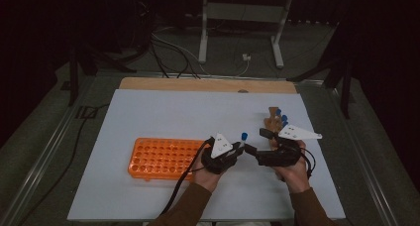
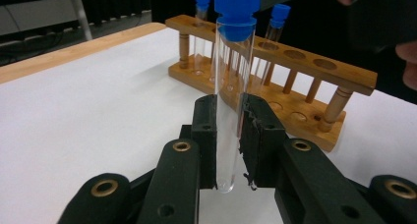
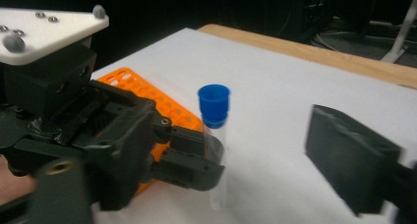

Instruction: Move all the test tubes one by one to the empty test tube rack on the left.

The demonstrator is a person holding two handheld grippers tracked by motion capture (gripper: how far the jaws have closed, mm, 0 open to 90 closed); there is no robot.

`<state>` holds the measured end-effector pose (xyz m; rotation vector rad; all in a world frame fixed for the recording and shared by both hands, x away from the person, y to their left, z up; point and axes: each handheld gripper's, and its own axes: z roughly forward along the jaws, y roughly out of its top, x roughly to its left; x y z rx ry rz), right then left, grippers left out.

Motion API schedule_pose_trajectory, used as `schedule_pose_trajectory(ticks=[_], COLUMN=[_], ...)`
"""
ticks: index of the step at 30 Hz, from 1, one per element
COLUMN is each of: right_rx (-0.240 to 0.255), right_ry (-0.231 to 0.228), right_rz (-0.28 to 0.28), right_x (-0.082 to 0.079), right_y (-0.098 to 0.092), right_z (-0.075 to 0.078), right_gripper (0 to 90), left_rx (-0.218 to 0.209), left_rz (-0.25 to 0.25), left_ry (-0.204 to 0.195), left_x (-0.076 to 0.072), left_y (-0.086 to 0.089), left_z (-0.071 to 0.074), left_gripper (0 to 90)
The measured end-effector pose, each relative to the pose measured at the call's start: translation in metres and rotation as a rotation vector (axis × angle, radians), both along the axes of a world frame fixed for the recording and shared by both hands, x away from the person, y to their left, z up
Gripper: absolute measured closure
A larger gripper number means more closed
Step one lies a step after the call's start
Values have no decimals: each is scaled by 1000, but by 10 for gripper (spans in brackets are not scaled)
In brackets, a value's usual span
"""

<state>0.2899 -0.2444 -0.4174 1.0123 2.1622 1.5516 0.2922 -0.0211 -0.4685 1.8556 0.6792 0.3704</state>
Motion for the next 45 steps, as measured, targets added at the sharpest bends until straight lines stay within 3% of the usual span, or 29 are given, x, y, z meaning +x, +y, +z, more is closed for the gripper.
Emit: schedule_pose_trajectory(ticks=[1, 3, 7, 13, 18, 30, 36, 45], right_rx=[0, -5, -21, -48, -43, -22, -24, -23], right_ry=[0, -10, -21, -41, -38, -45, -49, -51], right_rz=[0, -14, -19, -46, -58, -92, -98, -102], right_x=[0, -1, -2, -3, -2, -5, -6, -6], right_y=[0, -3, -5, -7, -11, -23, -25, -26], right_z=[0, 1, 2, 2, 1, 4, 5, 4], right_gripper=[113, 28, 0, 0, 0, 0, 0, 0], left_rx=[1, 5, 5, -4, -7, -18, -4, -33], left_rz=[3, 8, 21, 42, 54, 58, 47, 39], left_ry=[-1, -7, -6, -6, -7, -8, -21, -11], left_x=[0, -2, -2, -4, -6, -11, -17, -29], left_y=[1, 4, 11, 23, 32, 59, 75, 96], left_z=[0, 1, 2, 2, 3, 3, 4, -1], left_gripper=[783, 783, 782, 783, 782, 782, 782, 782])
